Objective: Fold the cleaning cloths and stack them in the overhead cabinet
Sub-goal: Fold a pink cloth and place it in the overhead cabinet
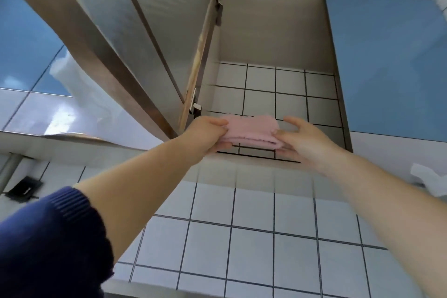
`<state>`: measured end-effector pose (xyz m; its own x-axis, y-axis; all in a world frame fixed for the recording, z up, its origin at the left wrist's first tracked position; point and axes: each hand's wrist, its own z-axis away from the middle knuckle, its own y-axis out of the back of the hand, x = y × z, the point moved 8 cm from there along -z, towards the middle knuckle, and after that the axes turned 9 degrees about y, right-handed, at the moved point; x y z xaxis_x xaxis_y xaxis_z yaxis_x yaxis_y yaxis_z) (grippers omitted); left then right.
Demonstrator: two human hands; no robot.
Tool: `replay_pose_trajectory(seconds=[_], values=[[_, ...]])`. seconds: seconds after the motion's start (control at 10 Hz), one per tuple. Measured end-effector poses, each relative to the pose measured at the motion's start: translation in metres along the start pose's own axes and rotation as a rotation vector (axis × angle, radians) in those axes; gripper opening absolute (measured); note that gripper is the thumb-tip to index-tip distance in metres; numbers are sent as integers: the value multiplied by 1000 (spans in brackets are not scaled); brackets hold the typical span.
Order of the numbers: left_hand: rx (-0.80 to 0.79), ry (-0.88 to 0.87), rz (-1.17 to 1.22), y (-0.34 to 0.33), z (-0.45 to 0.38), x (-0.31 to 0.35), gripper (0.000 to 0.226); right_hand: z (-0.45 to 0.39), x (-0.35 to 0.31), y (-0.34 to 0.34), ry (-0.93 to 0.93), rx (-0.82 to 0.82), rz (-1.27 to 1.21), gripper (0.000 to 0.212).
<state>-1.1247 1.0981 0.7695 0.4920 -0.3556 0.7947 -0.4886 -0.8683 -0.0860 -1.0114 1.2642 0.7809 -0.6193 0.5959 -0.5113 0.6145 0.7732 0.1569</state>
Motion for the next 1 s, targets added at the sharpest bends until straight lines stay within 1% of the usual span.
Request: replay_pose_trajectory(seconds=[0.1,0.2,0.3,0.4,0.5,0.6,0.7,0.8,0.9,1.0], values=[[73,-51,-121,-6,-25,14,15,-20,5,-2,96,-65,256,48],[167,-134,-420,-11,-43,25,16,-38,6,-13,206,-144,563,36],[237,-186,-751,-13,-61,24,6,-55,17,-25,254,-193,736,34],[275,-205,-1064,-16,-74,14,2,-63,30,-37,289,-251,886,34],[302,-123,-1187,-13,-79,0,4,-65,36,-45,279,-340,938,28],[284,-150,-1250,-18,-72,-4,4,-67,43,-45,241,-410,899,25],[298,-189,-1358,-20,-77,-3,29,-70,45,-45,243,-404,829,24],[260,-187,-1444,-21,-72,-6,35,-71,43,-44,284,-364,811,23],[286,-159,-1508,-14,-73,-8,36,-70,43,-46,284,-396,873,24],[272,-136,-1610,-17,-70,-14,35,-68,49,-50,241,-493,965,30]])
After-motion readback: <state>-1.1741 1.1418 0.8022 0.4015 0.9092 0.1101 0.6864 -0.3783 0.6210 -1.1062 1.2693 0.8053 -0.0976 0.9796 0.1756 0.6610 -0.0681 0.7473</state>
